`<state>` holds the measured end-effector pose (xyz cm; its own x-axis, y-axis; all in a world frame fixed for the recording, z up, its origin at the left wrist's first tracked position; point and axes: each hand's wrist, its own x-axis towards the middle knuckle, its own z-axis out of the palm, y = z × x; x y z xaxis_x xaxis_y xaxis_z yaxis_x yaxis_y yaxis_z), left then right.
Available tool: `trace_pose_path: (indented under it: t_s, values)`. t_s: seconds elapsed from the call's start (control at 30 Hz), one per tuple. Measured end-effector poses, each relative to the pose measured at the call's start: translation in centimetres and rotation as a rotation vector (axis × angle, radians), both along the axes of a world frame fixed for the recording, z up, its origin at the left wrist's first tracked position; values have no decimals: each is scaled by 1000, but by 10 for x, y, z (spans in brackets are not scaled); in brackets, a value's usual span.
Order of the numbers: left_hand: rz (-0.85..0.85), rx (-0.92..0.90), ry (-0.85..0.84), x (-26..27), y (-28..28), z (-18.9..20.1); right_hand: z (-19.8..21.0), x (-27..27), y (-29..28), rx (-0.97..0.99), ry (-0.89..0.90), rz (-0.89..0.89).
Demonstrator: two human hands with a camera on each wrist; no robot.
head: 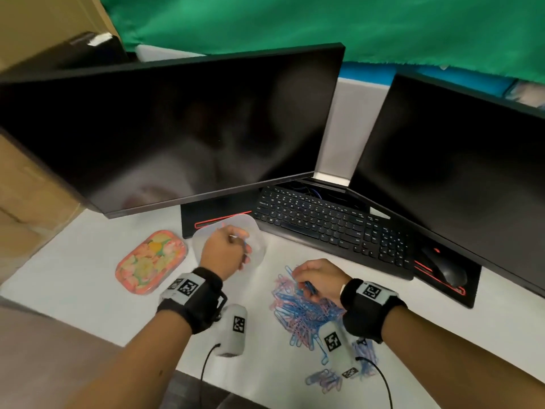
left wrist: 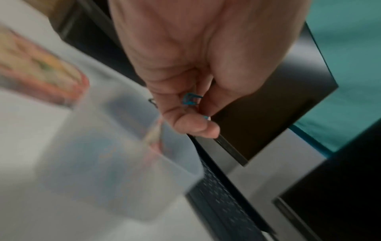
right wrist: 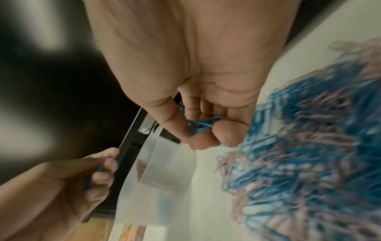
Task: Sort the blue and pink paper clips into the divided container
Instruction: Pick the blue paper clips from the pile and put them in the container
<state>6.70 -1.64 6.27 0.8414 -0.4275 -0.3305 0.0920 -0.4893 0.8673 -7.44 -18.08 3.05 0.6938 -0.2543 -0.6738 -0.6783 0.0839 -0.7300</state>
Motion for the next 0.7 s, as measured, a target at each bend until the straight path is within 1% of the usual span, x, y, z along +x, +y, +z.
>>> trace_pose_path:
  t_s: [0.07, 0.13, 0.23, 0.4, 0.53, 0.6, 0.7]
  values:
    - [47, 139, -56, 20, 16, -1, 9, 19, 17, -20, -9, 69]
    - [21, 281, -78, 37, 28, -4, 18, 39, 34, -37, -27, 116]
    - [-43, 373, -54, 47, 37, -5, 29, 71, 56, -44, -63, 143]
    - [9, 363, -147, 50, 47, -1, 40, 119, 80, -130, -77, 148]
    - [27, 268, -219, 44, 54, 0, 39, 138, 83, -338, -82, 248]
    - [-14, 213, -254, 41, 54, -2, 39, 133, 77, -363, -109, 220]
    - [-174, 141, -306, 28, 44, -6, 37, 105, 58, -374, -152, 54]
